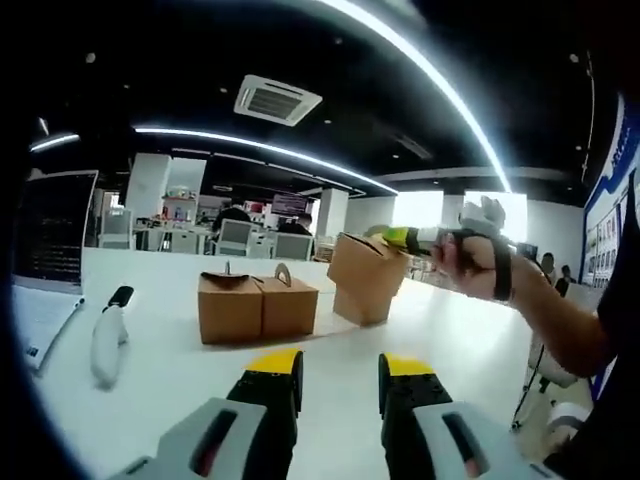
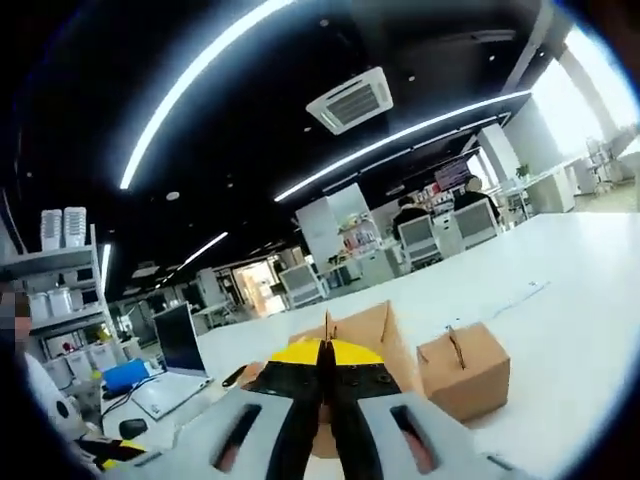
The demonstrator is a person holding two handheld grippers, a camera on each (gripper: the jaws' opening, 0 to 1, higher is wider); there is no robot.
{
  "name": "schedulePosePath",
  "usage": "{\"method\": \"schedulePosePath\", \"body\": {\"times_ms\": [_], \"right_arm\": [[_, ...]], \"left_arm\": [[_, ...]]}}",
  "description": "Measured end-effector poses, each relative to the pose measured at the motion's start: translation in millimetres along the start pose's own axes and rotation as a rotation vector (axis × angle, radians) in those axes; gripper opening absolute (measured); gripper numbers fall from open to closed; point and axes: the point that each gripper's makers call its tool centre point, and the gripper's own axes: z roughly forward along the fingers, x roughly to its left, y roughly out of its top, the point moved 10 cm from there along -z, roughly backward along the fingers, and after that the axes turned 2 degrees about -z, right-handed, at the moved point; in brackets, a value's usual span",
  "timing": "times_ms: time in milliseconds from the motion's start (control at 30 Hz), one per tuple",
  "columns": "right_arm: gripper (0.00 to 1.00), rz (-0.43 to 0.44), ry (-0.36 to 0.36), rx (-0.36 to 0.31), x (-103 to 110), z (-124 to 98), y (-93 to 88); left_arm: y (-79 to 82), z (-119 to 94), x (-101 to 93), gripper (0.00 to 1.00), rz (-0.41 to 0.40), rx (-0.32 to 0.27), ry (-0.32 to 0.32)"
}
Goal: Pick up one paper box from the group, open the paper box, and remove the item inside
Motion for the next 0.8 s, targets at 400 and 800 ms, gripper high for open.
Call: {"method": "schedulePosePath", "body": {"times_ms": [400,800], "right_arm": [[0.03,-0.03,0.053,0.058,-3,-17,-7.0],[0.03,-0.11,0.192,0.159,4,-23,-15.6]], "left_arm": [[-0.2,3,-1.4,0.32,0.01,0.013,-0.002],[-1.3,2,-6.6,0.32,0.022,0.018,-0.013]]}}
